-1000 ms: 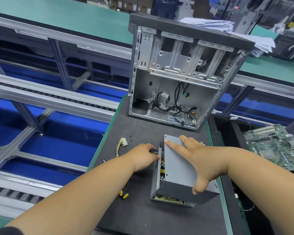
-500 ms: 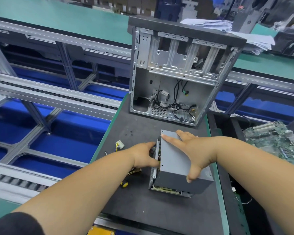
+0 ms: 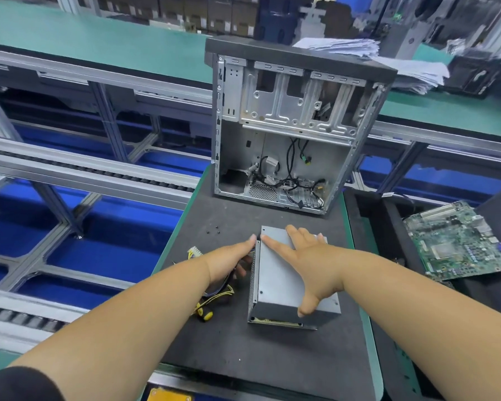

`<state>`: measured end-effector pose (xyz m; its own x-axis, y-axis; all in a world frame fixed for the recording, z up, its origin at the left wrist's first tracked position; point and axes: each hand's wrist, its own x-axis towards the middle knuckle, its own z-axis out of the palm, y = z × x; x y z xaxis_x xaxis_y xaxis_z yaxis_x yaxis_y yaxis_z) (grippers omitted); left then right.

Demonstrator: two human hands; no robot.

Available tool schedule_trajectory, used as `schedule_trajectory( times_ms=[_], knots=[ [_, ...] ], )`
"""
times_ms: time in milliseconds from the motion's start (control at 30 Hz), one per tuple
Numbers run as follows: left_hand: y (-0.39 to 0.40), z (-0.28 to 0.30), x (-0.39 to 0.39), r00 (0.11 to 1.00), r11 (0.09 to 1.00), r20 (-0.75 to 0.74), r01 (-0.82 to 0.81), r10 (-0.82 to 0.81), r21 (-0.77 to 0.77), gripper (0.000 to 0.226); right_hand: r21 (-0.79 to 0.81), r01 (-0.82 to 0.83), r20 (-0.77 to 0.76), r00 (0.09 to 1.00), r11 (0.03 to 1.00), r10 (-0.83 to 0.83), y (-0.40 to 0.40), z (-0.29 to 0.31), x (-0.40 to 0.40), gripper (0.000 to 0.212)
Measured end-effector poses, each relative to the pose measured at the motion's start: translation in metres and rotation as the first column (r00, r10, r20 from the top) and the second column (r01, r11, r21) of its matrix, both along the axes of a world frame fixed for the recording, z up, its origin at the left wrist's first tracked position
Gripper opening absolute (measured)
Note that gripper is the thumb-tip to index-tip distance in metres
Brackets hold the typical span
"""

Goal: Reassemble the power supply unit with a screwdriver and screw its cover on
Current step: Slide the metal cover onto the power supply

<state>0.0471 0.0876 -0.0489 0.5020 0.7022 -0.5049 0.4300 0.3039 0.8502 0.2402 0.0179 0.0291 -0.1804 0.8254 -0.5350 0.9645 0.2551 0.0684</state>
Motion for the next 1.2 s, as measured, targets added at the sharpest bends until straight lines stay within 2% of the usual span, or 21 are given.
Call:
schedule_trajectory(
  times_ms=[67,133,233,367,467,600,667,733,767,833,900,933,1000,1067,1133,1200],
  knots=[
    [-0.001,0.002,-0.001,0.995,0.992,-0.049,0.087,-0.083,0.088,0.058,0.001,-0.006,0.011,1.0,1.0,0.006,0.002,0.0,-0.003,0.151],
    [-0.001,0.003,-0.002,0.993,0.984,-0.069,0.108,-0.099,0.14,0.065,-0.01,-0.004,0.001,1.0,1.0,0.004,0.003,0.002,-0.003,0.15],
    [-0.001,0.002,-0.004,0.996,0.989,-0.066,0.072,-0.063,0.129,0.065,-0.021,-0.003,-0.047,0.999,1.0,0.002,0.003,0.009,0.0,0.148],
    [0.003,0.002,-0.007,0.993,1.0,-0.117,-0.002,0.005,0.027,0.091,-0.008,-0.02,-0.089,0.996,1.0,0.019,0.003,0.03,0.004,0.146],
    [0.003,0.005,-0.004,1.0,1.0,-0.029,-0.002,0.001,-0.028,0.085,0.039,0.015,-0.177,0.984,0.999,-0.007,0.004,0.059,0.017,0.145],
    [0.01,0.028,0.0,0.984,0.988,0.1,-0.151,0.15,0.004,0.077,0.119,0.159,-0.414,0.905,0.98,-0.096,0.004,0.086,0.038,0.142],
    [0.01,0.041,-0.002,0.937,0.968,0.266,-0.248,0.227,0.045,0.075,0.118,0.283,-0.567,0.806,0.952,-0.17,0.004,0.085,0.043,0.14],
    [0.005,0.061,0.0,0.858,0.954,0.436,-0.299,0.27,-0.002,0.074,0.061,0.438,-0.72,0.642,0.897,-0.265,0.005,0.077,0.044,0.137],
    [0.001,0.068,0.001,0.822,0.958,0.508,-0.284,0.257,-0.026,0.072,-0.006,0.507,-0.806,0.507,0.862,-0.304,0.005,0.072,0.043,0.136],
    [-0.007,0.081,0.005,0.782,0.971,0.585,-0.235,0.214,-0.041,0.066,-0.189,0.574,-0.934,0.145,0.797,-0.326,0.005,0.06,0.039,0.136],
    [-0.012,0.091,0.01,0.81,0.981,0.57,-0.191,0.138,0.033,0.055,-0.376,0.554,-0.925,-0.179,0.743,-0.334,0.005,0.053,0.037,0.131],
    [-0.013,0.095,0.013,0.826,0.982,0.555,-0.172,0.1,0.079,0.05,-0.455,0.528,-0.89,-0.284,0.717,-0.355,0.005,0.051,0.035,0.127],
    [-0.013,0.101,0.019,0.827,0.981,0.559,-0.15,0.058,0.121,0.042,-0.556,0.498,-0.829,-0.391,0.666,-0.4,0.004,0.049,0.033,0.119],
    [-0.013,0.109,0.026,0.833,0.973,0.552,-0.158,0.04,0.169,0.025,-0.597,0.5,-0.8,-0.434,0.628,-0.415,0.002,0.046,0.035,0.116],
    [-0.012,0.119,0.032,0.86,0.953,0.505,-0.208,0.071,0.22,0.029,-0.616,0.509,-0.786,-0.448,0.601,-0.425,-0.001,0.043,0.039,0.116],
    [-0.01,0.127,0.038,0.845,0.946,0.509,-0.281,0.164,0.163,0.033,-0.593,0.556,-0.805,-0.384,0.583,-0.452,-0.007,0.046,0.044,0.106]
  ],
)
